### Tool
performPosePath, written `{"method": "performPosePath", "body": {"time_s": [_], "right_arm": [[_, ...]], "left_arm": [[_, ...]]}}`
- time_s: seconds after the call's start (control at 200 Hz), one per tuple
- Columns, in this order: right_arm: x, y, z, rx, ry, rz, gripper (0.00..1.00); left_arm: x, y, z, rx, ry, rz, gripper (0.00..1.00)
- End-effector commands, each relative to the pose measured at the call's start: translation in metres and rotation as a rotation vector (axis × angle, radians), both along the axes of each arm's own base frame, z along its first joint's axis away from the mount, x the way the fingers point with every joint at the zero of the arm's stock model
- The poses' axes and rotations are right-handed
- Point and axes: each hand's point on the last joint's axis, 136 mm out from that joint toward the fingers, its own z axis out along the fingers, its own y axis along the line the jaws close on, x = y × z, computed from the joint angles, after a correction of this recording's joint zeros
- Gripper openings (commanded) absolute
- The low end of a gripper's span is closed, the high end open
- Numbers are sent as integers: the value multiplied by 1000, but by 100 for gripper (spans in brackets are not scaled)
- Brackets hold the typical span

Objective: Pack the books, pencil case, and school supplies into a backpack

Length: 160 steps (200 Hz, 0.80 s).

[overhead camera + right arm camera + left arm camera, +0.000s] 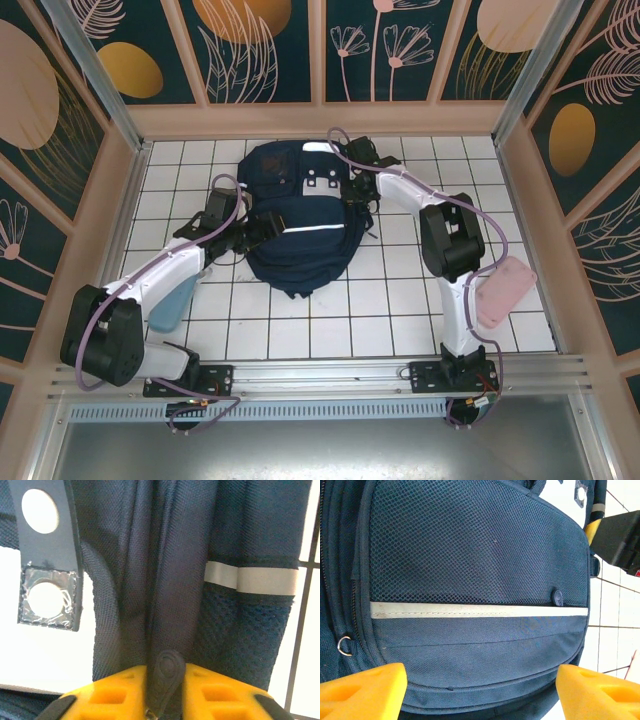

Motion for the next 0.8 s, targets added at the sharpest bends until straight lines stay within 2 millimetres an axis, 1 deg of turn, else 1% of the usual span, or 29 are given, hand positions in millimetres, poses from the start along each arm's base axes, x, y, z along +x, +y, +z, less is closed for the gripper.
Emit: {"method": "performPosePath", "body": {"time_s": [0.0, 0.13, 0.265, 0.325, 0.375, 0.475, 0.556, 0.656, 0.796], "right_arm": [[-4, -9, 8, -63, 2, -38, 18], [-8, -8, 20, -25, -21, -56, 13], [-12, -12, 31, -8, -43, -77, 12], [-13, -14, 35, -5, -55, -83, 13], [-12, -16, 38, -3, -66, -87, 17], [-7, -25, 39, -22, -75, -125, 23], [-3, -29, 36, -35, -73, -143, 24], [-3, -27, 31, -29, -58, -138, 22], [-7, -17, 27, 12, -36, -99, 21]], "left_arm": [[5, -6, 11, -3, -31, -28, 79], [5, -7, 9, 1, -28, -31, 79], [7, -9, 8, 0, -27, -36, 79], [7, -11, 8, -1, -29, -43, 80], [8, -12, 8, 2, -28, -47, 79], [8, -14, 7, 3, -26, -52, 79], [8, -14, 7, 6, -27, -52, 79], [7, -13, 7, 7, -28, -50, 80], [6, -13, 6, 8, -26, -52, 80]]}}
